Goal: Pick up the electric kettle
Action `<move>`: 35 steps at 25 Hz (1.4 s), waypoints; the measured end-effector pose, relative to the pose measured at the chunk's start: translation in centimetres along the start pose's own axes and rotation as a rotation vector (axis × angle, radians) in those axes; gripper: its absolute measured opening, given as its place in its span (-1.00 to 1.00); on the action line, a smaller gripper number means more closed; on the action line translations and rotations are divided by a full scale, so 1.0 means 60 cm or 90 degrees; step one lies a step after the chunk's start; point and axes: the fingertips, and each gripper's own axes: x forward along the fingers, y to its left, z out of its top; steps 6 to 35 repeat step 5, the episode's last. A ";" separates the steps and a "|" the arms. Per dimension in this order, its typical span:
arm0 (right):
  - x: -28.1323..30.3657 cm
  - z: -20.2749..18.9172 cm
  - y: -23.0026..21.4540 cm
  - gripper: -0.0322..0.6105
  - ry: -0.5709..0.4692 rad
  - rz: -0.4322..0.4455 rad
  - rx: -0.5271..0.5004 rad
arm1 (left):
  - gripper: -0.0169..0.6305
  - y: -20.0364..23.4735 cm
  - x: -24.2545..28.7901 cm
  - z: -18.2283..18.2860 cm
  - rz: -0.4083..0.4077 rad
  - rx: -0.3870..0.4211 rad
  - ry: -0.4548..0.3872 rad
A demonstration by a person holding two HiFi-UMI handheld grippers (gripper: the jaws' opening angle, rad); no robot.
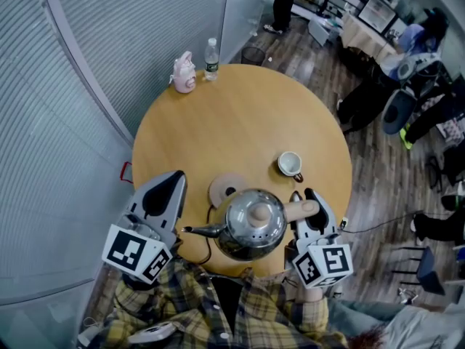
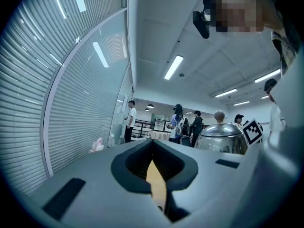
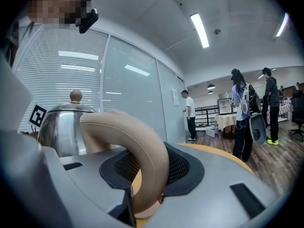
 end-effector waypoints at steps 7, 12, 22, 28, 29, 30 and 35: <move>-0.002 0.002 0.002 -0.48 0.003 0.003 0.002 | -0.94 0.002 -0.004 0.000 0.004 -0.003 0.004; -0.002 0.002 0.002 -0.48 0.003 0.003 0.002 | -0.94 0.002 -0.004 0.000 0.004 -0.003 0.004; -0.002 0.002 0.002 -0.48 0.003 0.003 0.002 | -0.94 0.002 -0.004 0.000 0.004 -0.003 0.004; -0.002 0.002 0.002 -0.48 0.003 0.003 0.002 | -0.94 0.002 -0.004 0.000 0.004 -0.003 0.004; -0.002 0.002 0.002 -0.48 0.003 0.003 0.002 | -0.94 0.002 -0.004 0.000 0.004 -0.003 0.004; -0.002 0.002 0.002 -0.48 0.003 0.003 0.002 | -0.94 0.002 -0.004 0.000 0.004 -0.003 0.004; -0.002 0.002 0.002 -0.48 0.003 0.003 0.002 | -0.94 0.002 -0.004 0.000 0.004 -0.003 0.004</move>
